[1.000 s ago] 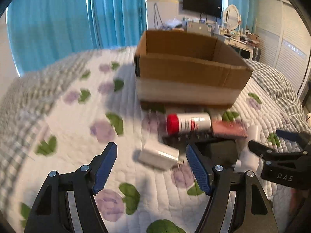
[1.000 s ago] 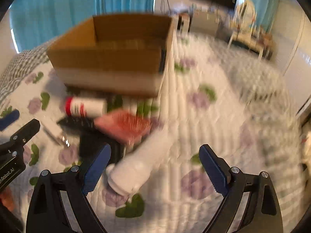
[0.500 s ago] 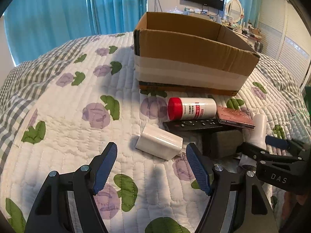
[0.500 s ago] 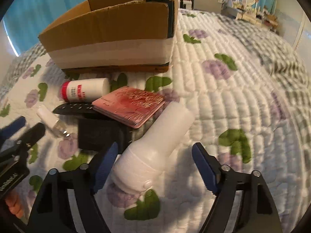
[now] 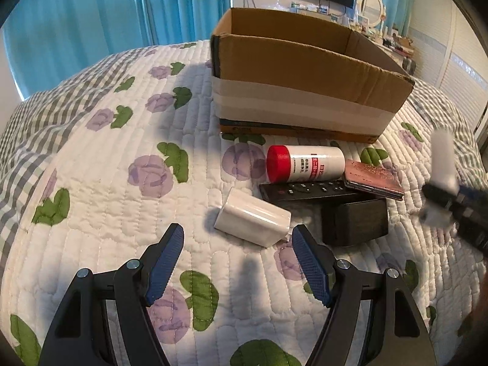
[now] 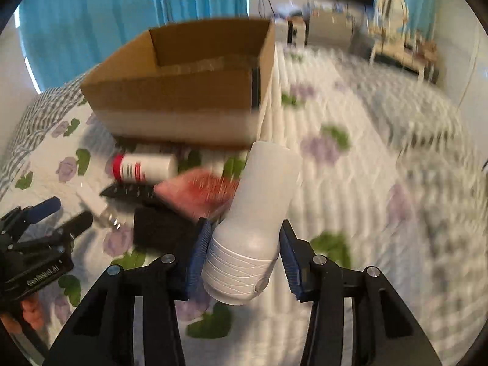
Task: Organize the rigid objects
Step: 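Grasp the white cylindrical device with the right tool while the left tool grasps the white charger, then lower the white charger and white device into the box and open both tools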
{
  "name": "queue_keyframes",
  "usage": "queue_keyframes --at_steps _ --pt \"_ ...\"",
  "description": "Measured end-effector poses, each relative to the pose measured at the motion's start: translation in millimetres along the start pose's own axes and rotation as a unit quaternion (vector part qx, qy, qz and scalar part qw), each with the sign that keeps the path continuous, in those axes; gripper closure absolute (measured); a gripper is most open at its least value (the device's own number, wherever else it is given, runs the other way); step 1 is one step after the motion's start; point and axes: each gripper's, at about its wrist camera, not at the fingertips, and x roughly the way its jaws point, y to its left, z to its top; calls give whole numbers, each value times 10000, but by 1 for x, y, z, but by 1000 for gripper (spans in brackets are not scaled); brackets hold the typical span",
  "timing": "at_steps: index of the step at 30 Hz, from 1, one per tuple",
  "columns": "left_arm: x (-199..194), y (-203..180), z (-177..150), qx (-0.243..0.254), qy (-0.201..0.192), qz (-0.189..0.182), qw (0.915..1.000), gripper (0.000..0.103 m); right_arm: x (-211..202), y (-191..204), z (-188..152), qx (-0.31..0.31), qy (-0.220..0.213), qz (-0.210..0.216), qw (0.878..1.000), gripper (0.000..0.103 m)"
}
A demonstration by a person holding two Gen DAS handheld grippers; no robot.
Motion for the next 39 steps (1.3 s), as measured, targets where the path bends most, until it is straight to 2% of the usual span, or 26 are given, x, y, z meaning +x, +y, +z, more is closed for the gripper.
queue_keyframes --at_steps 5,9,13,17,19,20,27,33,37,39 --pt "16 -6 6 167 161 72 9997 27 2 3 33 -337 35 60 9994 58" --pt "26 -9 2 213 322 56 9992 27 13 9 33 -376 113 157 9991 58" --pt "32 -12 7 275 188 188 9993 27 16 5 31 -288 88 220 9993 58" --pt "40 -9 12 111 204 150 9996 27 18 -1 30 -143 118 351 9992 58" --pt "39 -10 10 162 194 93 9996 30 19 -2 29 -100 122 379 9992 58" --pt "37 -11 9 221 174 50 9996 43 18 -2 28 -85 125 392 9991 58" --pt "6 -22 4 430 18 13 9991 43 5 0 27 -169 19 308 9994 59" --pt "-36 -24 15 148 -182 -197 9995 43 -20 4 31 -263 -143 278 9992 59" --pt "-59 -25 26 142 -244 -59 9996 43 -46 11 34 -370 -309 284 9984 59" --pt "-71 -21 33 67 -306 -142 9994 43 -61 13 38 -426 -410 308 9978 59"
